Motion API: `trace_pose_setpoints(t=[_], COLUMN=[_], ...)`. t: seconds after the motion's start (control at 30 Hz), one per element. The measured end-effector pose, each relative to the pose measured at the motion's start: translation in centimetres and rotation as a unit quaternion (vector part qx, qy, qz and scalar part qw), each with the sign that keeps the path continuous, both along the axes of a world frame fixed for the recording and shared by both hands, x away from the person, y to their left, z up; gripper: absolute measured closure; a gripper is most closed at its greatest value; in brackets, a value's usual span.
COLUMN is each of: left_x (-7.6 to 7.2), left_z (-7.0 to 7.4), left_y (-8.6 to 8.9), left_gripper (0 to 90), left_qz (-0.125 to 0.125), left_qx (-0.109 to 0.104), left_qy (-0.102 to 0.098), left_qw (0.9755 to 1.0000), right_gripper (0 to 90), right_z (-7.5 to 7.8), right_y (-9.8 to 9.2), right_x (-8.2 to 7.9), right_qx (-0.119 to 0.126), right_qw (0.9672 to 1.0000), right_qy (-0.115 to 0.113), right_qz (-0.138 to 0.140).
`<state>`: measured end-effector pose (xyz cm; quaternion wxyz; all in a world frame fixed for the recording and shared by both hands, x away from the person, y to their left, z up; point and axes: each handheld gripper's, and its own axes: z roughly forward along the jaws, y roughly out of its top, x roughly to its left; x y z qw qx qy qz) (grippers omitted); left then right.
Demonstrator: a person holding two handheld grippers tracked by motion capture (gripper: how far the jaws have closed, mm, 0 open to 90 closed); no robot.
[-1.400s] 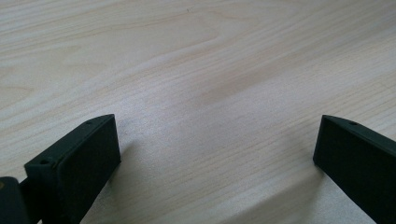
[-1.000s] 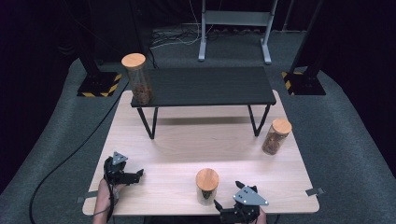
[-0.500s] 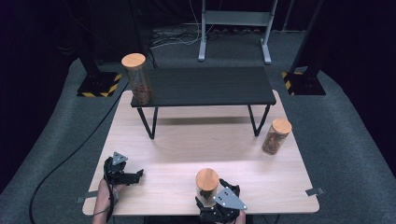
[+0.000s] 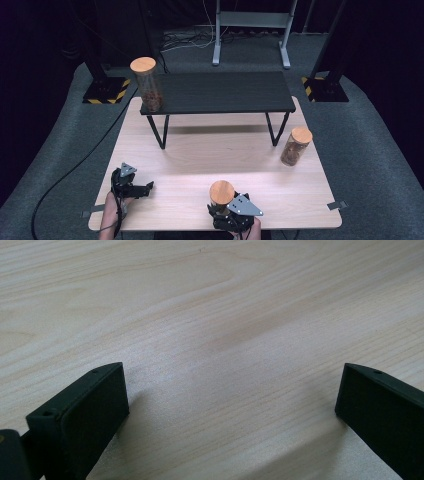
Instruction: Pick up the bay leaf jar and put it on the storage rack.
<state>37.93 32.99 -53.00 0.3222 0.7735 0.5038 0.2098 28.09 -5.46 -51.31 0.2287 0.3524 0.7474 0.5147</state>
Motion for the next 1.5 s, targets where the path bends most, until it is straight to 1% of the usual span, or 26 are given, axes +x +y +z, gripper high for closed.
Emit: trace_pose_setpoints(t=[0.1, 0.2, 0.23, 0.27, 0.37, 0.7, 0.77, 0.83, 1.0, 1.2, 1.5], left_x=[0.0, 0.0, 0.0, 0.0, 0.0, 0.0, 0.0, 0.0, 0.0, 0.0, 0.0], left_z=[0.0, 0.0, 0.0, 0.0, 0.0, 0.0, 0.0, 0.0, 0.0, 0.0, 0.0], left_y=[0.0, 0.0, 0.0, 0.0, 0.0, 0.0, 0.0, 0.0, 0.0, 0.0, 0.0], left_gripper=[0.0, 0.0, 0.0, 0.0, 0.0, 0.0, 0.0, 0.0, 0.0, 0.0, 0.0], left_qz=[0.0, 0.0, 0.0, -0.001, -0.001, -0.001, 0.0, -0.001, 0.0, 0.0, 0.001], left_qx=[0.0, 0.0, 0.0, 0.0, 0.0, 0.0, 0.0, 0.0, 0.0, 0.0, 0.001], left_qy=[0.0, 0.0, 0.0, 0.0, 0.0, 0.0, 0.0, 0.0, 0.0, 0.0, 0.0], left_qw=[1.0, 1.0, 1.0, 1.0, 1.0, 1.0, 1.0, 1.0, 1.0, 1.0, 1.0], right_gripper=[20.4, 23.8, 24.2, 24.3, 24.6, 24.8, 24.8, 24.8, 24.8, 24.8, 24.8], right_z=[-0.1, -0.2, -0.2, -0.2, -0.2, -0.2, -0.1, -0.1, 0.3, 0.7, 1.6], right_y=[-0.1, 0.0, 0.0, 0.1, 0.1, -0.3, -0.4, -0.5, -0.8, -1.0, -1.4], right_x=[0.1, 0.2, 0.2, 0.2, 0.2, 0.3, 0.5, 0.5, 0.7, 0.9, 1.5], right_qx=[0.005, 0.008, 0.007, 0.004, 0.003, 0.001, -0.003, -0.003, 0.005, 0.008, 0.005], right_qw=[0.9999, 0.9998, 0.9999, 0.9999, 0.9999, 0.9999, 0.9998, 0.9999, 0.9998, 0.9998, 0.9997], right_qy=[0.001, -0.003, -0.006, -0.01, -0.01, -0.014, -0.016, -0.013, -0.015, -0.015, -0.02], right_qz=[0.011, 0.017, 0.014, 0.01, 0.007, 0.008, 0.009, 0.008, 0.012, 0.014, 0.011])
